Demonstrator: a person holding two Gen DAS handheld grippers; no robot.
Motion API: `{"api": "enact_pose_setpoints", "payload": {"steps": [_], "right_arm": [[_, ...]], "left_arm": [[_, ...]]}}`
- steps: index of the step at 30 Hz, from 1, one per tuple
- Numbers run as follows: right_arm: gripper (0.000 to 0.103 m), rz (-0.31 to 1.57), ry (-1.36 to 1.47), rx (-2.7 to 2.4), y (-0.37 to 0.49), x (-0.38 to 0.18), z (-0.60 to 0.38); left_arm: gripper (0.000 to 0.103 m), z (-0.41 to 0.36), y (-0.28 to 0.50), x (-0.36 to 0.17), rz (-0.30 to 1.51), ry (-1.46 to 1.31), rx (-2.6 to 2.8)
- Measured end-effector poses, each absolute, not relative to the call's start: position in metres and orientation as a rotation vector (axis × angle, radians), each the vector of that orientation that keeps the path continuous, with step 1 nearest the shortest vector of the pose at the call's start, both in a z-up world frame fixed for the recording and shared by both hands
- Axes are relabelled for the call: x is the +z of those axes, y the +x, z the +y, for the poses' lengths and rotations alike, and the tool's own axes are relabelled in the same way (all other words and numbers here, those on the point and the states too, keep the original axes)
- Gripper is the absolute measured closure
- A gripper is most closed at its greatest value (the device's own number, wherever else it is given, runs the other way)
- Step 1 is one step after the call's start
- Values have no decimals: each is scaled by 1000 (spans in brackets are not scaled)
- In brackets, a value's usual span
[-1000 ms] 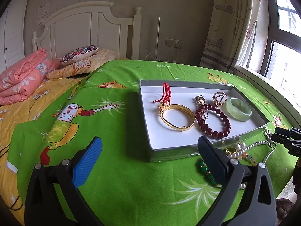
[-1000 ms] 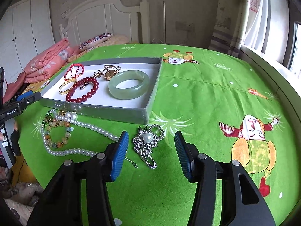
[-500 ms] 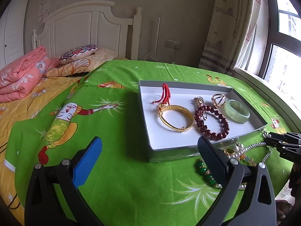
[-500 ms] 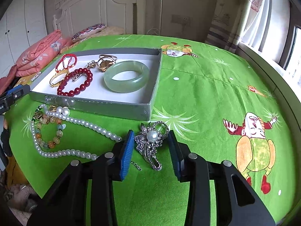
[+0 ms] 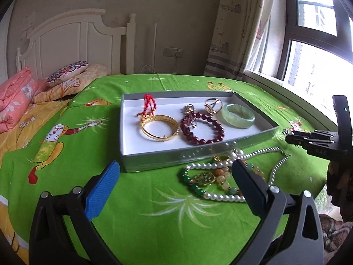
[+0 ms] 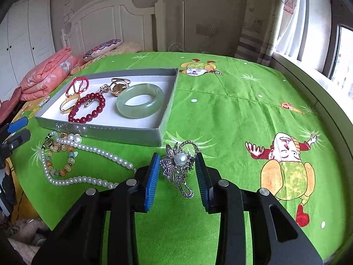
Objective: Organize jewelry
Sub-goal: 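Grasp the silver pearl flower brooch with the right tool while the left tool grasps the orange-green bead bracelet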
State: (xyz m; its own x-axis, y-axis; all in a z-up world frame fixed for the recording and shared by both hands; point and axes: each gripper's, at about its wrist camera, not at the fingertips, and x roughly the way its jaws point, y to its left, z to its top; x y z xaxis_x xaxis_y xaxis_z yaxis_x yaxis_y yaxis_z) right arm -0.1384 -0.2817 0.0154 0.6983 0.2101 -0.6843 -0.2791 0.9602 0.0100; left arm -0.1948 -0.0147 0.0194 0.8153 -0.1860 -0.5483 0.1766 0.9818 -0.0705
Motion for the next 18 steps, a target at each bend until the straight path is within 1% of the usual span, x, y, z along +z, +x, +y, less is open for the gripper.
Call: {"api": "enact_pose_setpoints", "payload": {"steps": [2,4,6,7,9,10,12,13,15,18], "right_arm": [[71,744,-94,277,-140,15,-282],[71,739,-89,282,-141,15,-283],[71,732,-83,280,-142,17,-285],[71,730,-80,280,-142,17,-287],[71,726,-72,280,-142,18,-289],[71,726,-67,280,-142,18,-290],[71,725,-59,282,-142,17,-291],[71,724,-55,283,-142,17,-292],[71,722,-51,285,-143,18,-292],[71,717,-40,286,-143,19,-295]], "left_arm": [[3,-34,-200,17,592,43,-234],[10,-47,-202,14,602,77,-278],[21,-55,-199,11,623,88,-302],[23,-57,-199,10,630,89,-311],[36,-59,-196,9,643,79,-342],[39,-61,-196,11,646,75,-367],[50,-68,-196,14,652,82,-420],[52,-73,-195,15,657,94,-440],[61,-82,-195,15,671,121,-482],[67,-97,-195,15,687,156,-540]]}}
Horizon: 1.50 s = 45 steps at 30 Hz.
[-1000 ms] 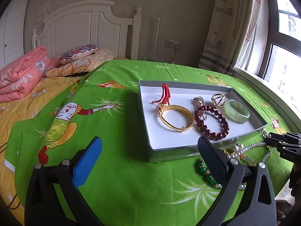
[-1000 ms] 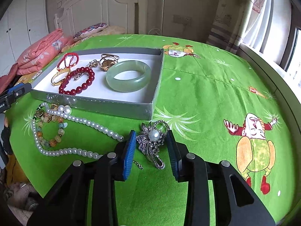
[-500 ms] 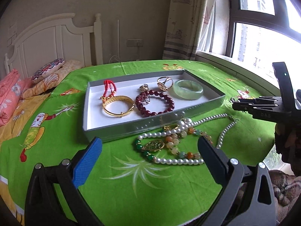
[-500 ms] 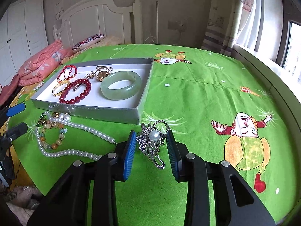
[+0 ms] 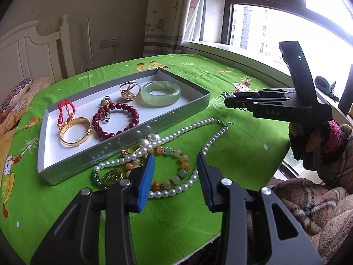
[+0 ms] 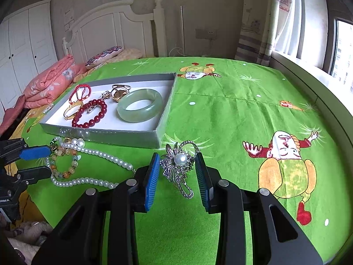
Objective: Organize jewelry
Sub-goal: 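Grasp the silver pearl flower brooch with the right tool while the left tool grasps the orange-green bead bracelet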
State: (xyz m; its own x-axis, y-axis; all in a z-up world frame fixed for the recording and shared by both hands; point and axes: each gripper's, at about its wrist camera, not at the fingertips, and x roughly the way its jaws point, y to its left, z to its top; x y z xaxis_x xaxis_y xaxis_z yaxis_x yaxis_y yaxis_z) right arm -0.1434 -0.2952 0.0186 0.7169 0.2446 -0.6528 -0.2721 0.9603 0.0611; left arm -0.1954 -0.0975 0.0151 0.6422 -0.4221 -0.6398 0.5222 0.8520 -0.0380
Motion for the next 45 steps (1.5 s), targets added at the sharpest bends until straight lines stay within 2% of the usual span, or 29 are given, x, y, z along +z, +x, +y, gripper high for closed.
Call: {"api": "enact_pose_setpoints", "payload": {"steps": [7,10,14,18,21,23,26,35,45], "right_arm": [[71,707,-13,293,-146,19,-304],[71,710,-3,295,-145,17,-306],[71,706,6,301,-147,16,-309],[71,699,12,306,-149,17,-311],[71,696,7,311,-150,17,-310],[70,688,3,316,-152,18,-309],[70,665,-10,323,-156,22,-308],[71,603,-20,335,-165,36,-305],[71,585,-49,361,-170,44,-296]], "left_arm": [[74,-120,-173,2,773,214,-535],[85,-123,-163,-3,807,209,-516],[89,-128,-165,-4,803,252,-498],[88,-119,-163,-5,811,192,-518],[88,-126,-168,-3,809,249,-497],[94,-128,-171,-2,807,260,-504],[94,-123,-176,-1,789,235,-526],[94,-92,-193,54,632,126,-492],[94,-86,-199,72,579,123,-481]]}}
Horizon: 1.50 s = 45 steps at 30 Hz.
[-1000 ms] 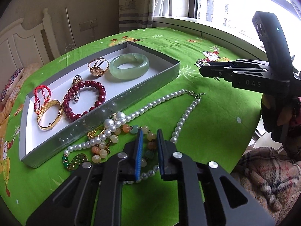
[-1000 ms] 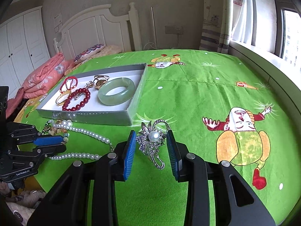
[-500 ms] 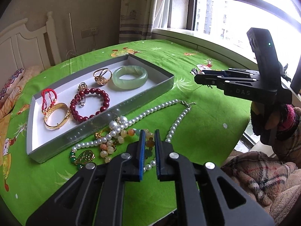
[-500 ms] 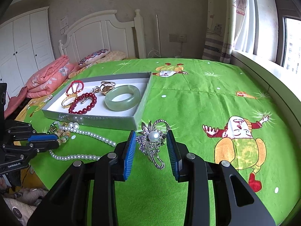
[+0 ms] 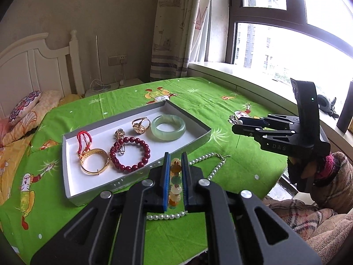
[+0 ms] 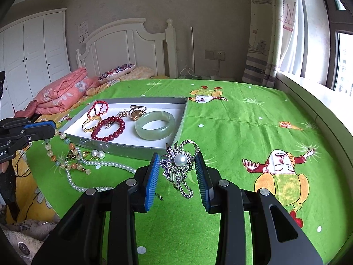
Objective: Organize jewelry
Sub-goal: 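Grasp the silver pearl flower brooch with the right tool while the left tool grasps the orange-green bead bracelet, then carry the brooch into the tray while the left tool carries the bead bracelet in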
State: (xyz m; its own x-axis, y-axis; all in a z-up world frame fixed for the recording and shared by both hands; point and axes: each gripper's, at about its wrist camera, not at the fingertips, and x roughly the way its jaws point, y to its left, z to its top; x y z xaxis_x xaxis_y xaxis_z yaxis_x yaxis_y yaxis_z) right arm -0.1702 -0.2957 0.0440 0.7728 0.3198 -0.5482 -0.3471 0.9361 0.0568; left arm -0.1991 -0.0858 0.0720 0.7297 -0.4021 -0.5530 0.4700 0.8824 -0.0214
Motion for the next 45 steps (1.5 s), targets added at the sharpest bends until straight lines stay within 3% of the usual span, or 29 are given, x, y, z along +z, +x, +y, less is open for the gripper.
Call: {"api": "enact_pose_setpoints", "payload": {"steps": [15,27,45], "right_arm": [[71,594,-113,420,-168,46,-265],[71,607,-178,521,-137,57,-214],[70,692,-259,561,-74,49,-146]], "left_arm": [[94,-76,-189,113,503,167,-435],[94,-53,-130,135,501,218,-332],[94,-44,-49,112,550,320,-165]]}}
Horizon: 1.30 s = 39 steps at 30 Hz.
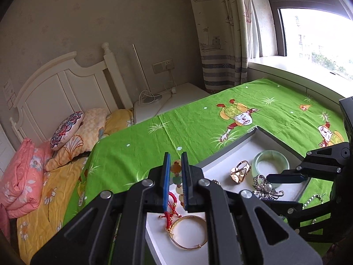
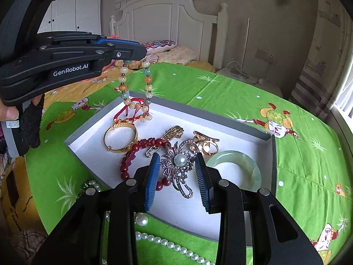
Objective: Organize jewelry
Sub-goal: 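Carry the brooch into the tray while the left tool carries the bead bracelet in, then open both tools to release the brooch and bead bracelet in the tray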
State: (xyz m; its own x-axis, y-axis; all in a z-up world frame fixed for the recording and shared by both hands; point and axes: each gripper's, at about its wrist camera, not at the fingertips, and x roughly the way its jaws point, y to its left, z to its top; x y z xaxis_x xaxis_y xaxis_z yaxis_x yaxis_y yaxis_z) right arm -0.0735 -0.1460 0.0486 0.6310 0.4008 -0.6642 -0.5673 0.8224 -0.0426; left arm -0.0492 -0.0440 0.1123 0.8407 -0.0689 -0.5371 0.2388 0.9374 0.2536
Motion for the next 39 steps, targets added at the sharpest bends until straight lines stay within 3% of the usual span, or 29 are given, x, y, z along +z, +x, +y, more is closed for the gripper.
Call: {"api": "enact_pose_setpoints", "payload": {"steps": [2,5,7,8,9,13,17,20,26,32,39], "right_arm": [[70,704,-264,561,-69,45,-141],[42,708,-248,541,-65,42,-142],[41,695,-233,546,-68,44,-147],[41,685,-235,544,-71,45,-150],[41,673,-239,540,-75,46,-152],[41,641,-229,541,-90,52,-164],[41,615,-223,538,-106,56,-172],[41,609,-207,547,-114,57,-176],[42,625,-167,571,-138,48,-185],[64,684,-208,570,-153,29,-182],[70,766,-267,538,-147,18,-164]], "left_arm": [[94,-45,-45,109,555,316,-157],[89,-50,-39,98,576,324,-134],[57,-51,-39,89,592,309,-132],[35,-51,-41,87,583,304,-123],[30,-50,-45,84,576,303,-114],[27,-42,-57,77,598,266,-77],[9,-27,-81,78,566,212,-15],[3,-17,-104,78,540,198,28],[3,6,-154,58,536,146,99],[3,27,-188,30,545,82,102],[3,22,-186,3,622,119,97]]}}
